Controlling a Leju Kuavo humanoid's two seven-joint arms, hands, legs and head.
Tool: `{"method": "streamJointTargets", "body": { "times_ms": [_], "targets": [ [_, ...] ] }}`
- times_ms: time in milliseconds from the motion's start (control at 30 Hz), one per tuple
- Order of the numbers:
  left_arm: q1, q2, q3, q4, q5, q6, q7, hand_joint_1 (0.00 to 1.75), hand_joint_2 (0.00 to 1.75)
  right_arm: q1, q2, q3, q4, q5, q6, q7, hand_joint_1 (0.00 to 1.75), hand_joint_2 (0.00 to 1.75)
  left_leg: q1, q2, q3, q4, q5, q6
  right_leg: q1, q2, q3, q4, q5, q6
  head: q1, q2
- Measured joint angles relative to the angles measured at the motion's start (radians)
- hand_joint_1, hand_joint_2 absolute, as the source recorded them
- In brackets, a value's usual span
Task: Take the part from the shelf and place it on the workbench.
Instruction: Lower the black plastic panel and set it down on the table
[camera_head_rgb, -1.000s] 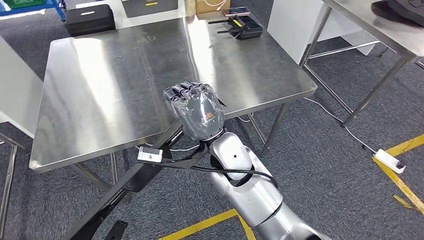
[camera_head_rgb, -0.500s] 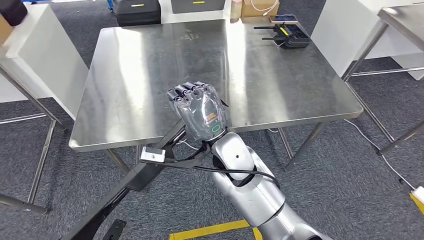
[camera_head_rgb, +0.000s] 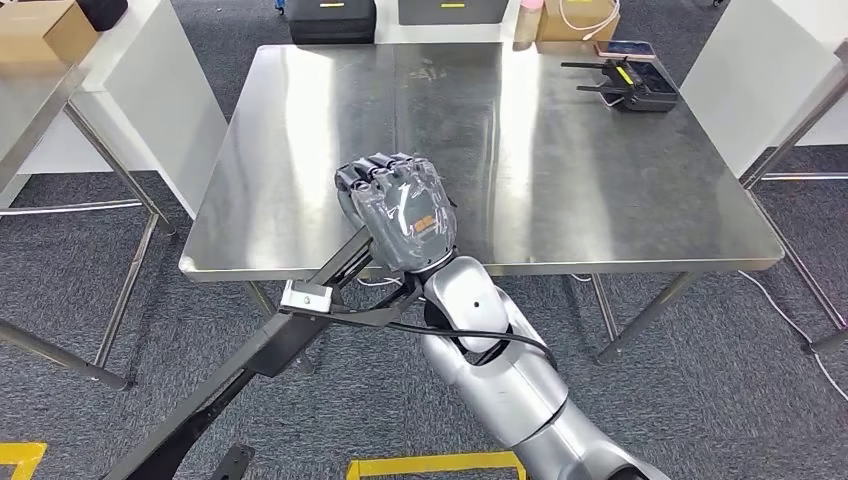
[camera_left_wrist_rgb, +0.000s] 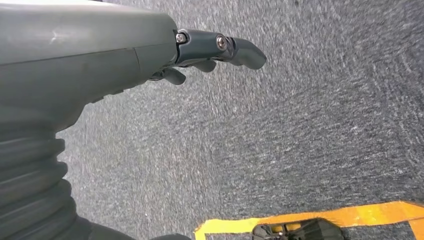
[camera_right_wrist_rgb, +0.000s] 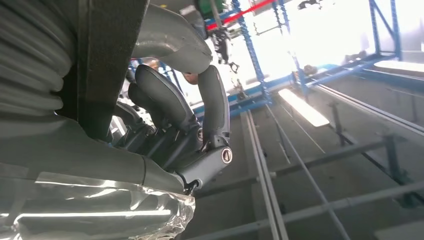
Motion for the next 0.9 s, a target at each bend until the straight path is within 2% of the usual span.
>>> {"method": "streamJointTargets", "body": {
  "times_ms": [33,100,133,167,233,300,333,367,400,433,500,533,633,733,900],
  "targets": [
    [-0.001,-0.001,0.000,0.000,-0.004,-0.002,0.000,0.00,1.75,-0.010,-0.003,-0.011,0.004,-0.007,-0.013,-0.007,1.75,1.75,-0.005,0.001,0.003,-0.009,-0.002,0.007,0.005,-0.007,0.001,0.000,-0.002,0.005,0.002,0.000],
    [-0.001,0.000,0.002,0.000,-0.010,-0.002,0.000,0.00,1.75,-0.035,-0.009,-0.041,0.019,-0.011,-0.048,-0.016,1.75,1.75,-0.011,-0.022,-0.001,-0.011,0.000,0.025,0.008,-0.021,0.006,-0.002,-0.004,0.018,0.005,0.000],
    [0.000,0.000,0.004,0.000,-0.012,-0.002,0.000,0.00,1.75,-0.051,-0.012,-0.059,0.028,-0.005,-0.064,-0.013,1.75,1.75,-0.012,-0.031,0.000,-0.013,0.003,0.033,0.007,-0.013,0.003,0.006,-0.010,0.023,0.005,0.000],
    [0.000,0.000,0.005,0.000,-0.014,-0.002,0.000,0.00,1.75,-0.071,-0.017,-0.078,0.042,0.003,-0.079,-0.007,1.75,1.75,-0.012,-0.040,0.000,-0.016,0.006,0.043,0.005,0.004,-0.009,0.031,-0.024,0.026,0.005,0.000],
    [-0.003,0.001,0.008,0.000,-0.019,0.000,0.000,0.00,1.75,-0.114,-0.033,-0.117,0.078,0.024,-0.096,0.009,1.75,1.75,-0.010,-0.060,0.001,-0.018,0.009,0.058,-0.001,0.053,-0.067,0.147,-0.074,0.021,0.007,0.000],
    [-0.004,0.002,0.010,0.000,-0.024,0.002,-0.005,0.00,1.75,-0.148,-0.053,-0.160,0.122,0.043,-0.108,0.029,1.75,1.75,-0.012,-0.081,0.000,-0.018,0.010,0.065,-0.003,0.073,-0.142,0.289,-0.119,0.019,0.008,0.000],
    [-0.003,0.002,0.012,-0.001,-0.025,0.005,-0.015,0.00,1.75,-0.161,-0.062,-0.182,0.143,0.051,-0.115,0.045,1.75,1.75,-0.013,-0.092,0.001,-0.017,0.010,0.065,-0.003,0.076,-0.163,0.320,-0.121,0.023,0.008,0.000],
    [-0.002,0.002,0.014,-0.001,-0.025,0.009,-0.032,0.00,1.75,-0.174,-0.071,-0.205,0.162,0.059,-0.124,0.064,1.75,1.75,-0.014,-0.102,0.001,-0.017,0.010,0.065,-0.002,0.078,-0.165,0.309,-0.106,0.031,0.008,0.000],
    [-0.002,0.002,0.017,-0.001,-0.023,0.012,-0.057,0.00,1.75,-0.189,-0.079,-0.228,0.179,0.071,-0.138,0.090,1.75,1.75,-0.015,-0.112,0.001,-0.017,0.011,0.065,-0.001,0.080,-0.147,0.257,-0.078,0.038,0.009,0.000],
    [-0.003,0.001,0.021,-0.001,-0.019,0.014,-0.085,0.00,1.75,-0.206,-0.089,-0.250,0.194,0.087,-0.152,0.116,1.75,1.75,-0.016,-0.119,0.002,-0.017,0.011,0.065,-0.001,0.083,-0.116,0.182,-0.043,0.043,0.008,0.000],
    [-0.007,-0.001,0.030,-0.003,-0.010,0.009,-0.139,0.00,1.75,-0.245,-0.111,-0.292,0.228,0.129,-0.173,0.166,1.75,1.75,-0.022,-0.130,0.001,-0.014,0.010,0.062,0.002,0.090,-0.061,0.052,0.009,0.040,0.008,0.000],
    [-0.009,-0.001,0.034,-0.003,-0.006,0.003,-0.161,0.00,1.75,-0.262,-0.124,-0.311,0.247,0.147,-0.178,0.187,1.75,1.75,-0.026,-0.133,0.000,-0.012,0.008,0.063,0.000,0.093,-0.047,0.020,0.022,0.036,0.006,0.000],
    [-0.013,-0.002,0.046,-0.006,0.011,-0.016,-0.240,0.00,1.75,-0.303,-0.167,-0.347,0.309,0.174,-0.178,0.270,1.75,1.75,-0.026,-0.132,-0.002,-0.009,0.005,0.069,-0.004,0.095,-0.042,0.008,0.029,0.028,0.004,0.000],
    [-0.023,-0.003,0.062,-0.010,0.047,-0.039,-0.366,0.00,1.75,-0.340,-0.221,-0.354,0.367,0.175,-0.174,0.357,1.75,1.75,-0.023,-0.128,-0.002,-0.011,0.007,0.067,0.000,0.097,-0.044,0.009,0.032,0.024,0.004,0.000],
    [-0.033,-0.006,0.084,-0.020,0.070,0.002,-0.586,0.00,1.75,-0.381,-0.311,-0.407,0.438,0.177,-0.156,0.333,1.75,1.75,-0.020,-0.128,-0.002,-0.012,0.007,0.063,0.003,0.098,-0.045,0.010,0.031,0.023,0.004,0.000]
  ]
}}
